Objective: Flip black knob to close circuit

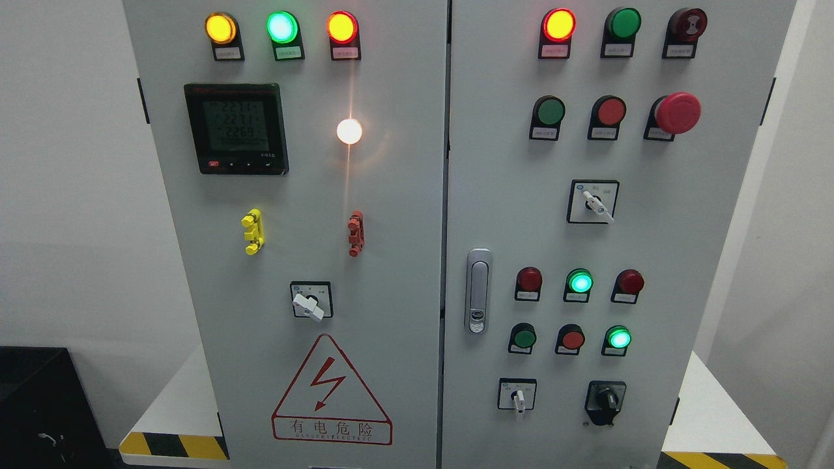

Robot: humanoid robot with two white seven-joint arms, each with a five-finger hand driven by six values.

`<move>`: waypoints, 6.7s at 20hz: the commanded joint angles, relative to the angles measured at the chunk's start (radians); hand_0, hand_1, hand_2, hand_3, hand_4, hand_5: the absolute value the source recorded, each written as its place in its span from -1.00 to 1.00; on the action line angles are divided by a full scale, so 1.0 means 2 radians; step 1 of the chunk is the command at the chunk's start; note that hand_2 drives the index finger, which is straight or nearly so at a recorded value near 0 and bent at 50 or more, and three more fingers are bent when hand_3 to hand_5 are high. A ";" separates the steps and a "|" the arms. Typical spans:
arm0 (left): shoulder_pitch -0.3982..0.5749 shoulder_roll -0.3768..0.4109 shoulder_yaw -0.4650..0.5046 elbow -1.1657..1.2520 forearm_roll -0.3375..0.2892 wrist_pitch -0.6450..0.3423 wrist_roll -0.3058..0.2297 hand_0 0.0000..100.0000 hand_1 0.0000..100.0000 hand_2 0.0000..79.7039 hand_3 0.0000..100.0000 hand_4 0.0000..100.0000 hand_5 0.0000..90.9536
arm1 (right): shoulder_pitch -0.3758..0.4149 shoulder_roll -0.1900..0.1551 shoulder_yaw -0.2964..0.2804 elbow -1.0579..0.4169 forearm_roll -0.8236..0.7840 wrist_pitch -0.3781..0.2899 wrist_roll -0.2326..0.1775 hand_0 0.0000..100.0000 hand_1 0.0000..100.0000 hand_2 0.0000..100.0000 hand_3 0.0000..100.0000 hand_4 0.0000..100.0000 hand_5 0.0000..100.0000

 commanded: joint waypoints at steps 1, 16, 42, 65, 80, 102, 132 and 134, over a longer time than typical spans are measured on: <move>0.011 0.000 0.000 -0.015 0.000 0.000 0.000 -0.76 0.11 -1.00 -1.00 -1.00 -1.00 | -0.026 -0.005 -0.010 -0.004 0.001 0.006 0.013 -1.00 -1.00 0.76 1.00 0.76 0.77; 0.011 0.000 0.000 -0.015 0.000 0.000 0.000 -0.76 0.11 -1.00 -1.00 -1.00 -1.00 | -0.060 -0.015 -0.010 -0.006 0.000 0.031 0.041 -1.00 -1.00 0.76 1.00 0.76 0.77; 0.011 0.000 0.000 -0.015 -0.001 0.000 0.000 -0.76 0.11 -1.00 -1.00 -1.00 -1.00 | -0.084 -0.033 -0.022 0.015 0.004 0.037 0.051 -1.00 -1.00 0.76 1.00 0.76 0.76; 0.011 0.000 0.000 -0.015 -0.001 0.000 0.000 -0.76 0.11 -1.00 -1.00 -1.00 -1.00 | -0.086 -0.038 -0.041 0.016 -0.005 0.033 0.049 -1.00 -1.00 0.75 1.00 0.76 0.76; 0.011 0.000 0.000 -0.015 0.000 0.000 0.000 -0.76 0.11 -1.00 -1.00 -1.00 -1.00 | -0.095 -0.038 -0.039 0.010 -0.032 0.032 0.044 -1.00 -1.00 0.74 1.00 0.76 0.76; 0.011 0.000 0.000 -0.015 0.000 0.000 0.000 -0.76 0.11 -1.00 -1.00 -1.00 -1.00 | -0.078 -0.038 -0.020 -0.001 -0.033 0.018 0.034 -1.00 -1.00 0.74 1.00 0.75 0.75; 0.011 0.000 0.000 -0.015 0.000 0.000 0.000 -0.76 0.11 -1.00 -1.00 -1.00 -1.00 | 0.091 0.005 0.017 -0.172 -0.262 -0.006 -0.021 -1.00 -0.92 -0.02 0.52 0.41 0.29; 0.011 0.000 0.000 -0.015 0.000 0.000 0.000 -0.76 0.11 -1.00 -1.00 -1.00 -1.00 | 0.099 0.005 0.015 -0.172 -0.307 -0.017 -0.033 -1.00 -0.91 -0.18 0.27 0.23 0.16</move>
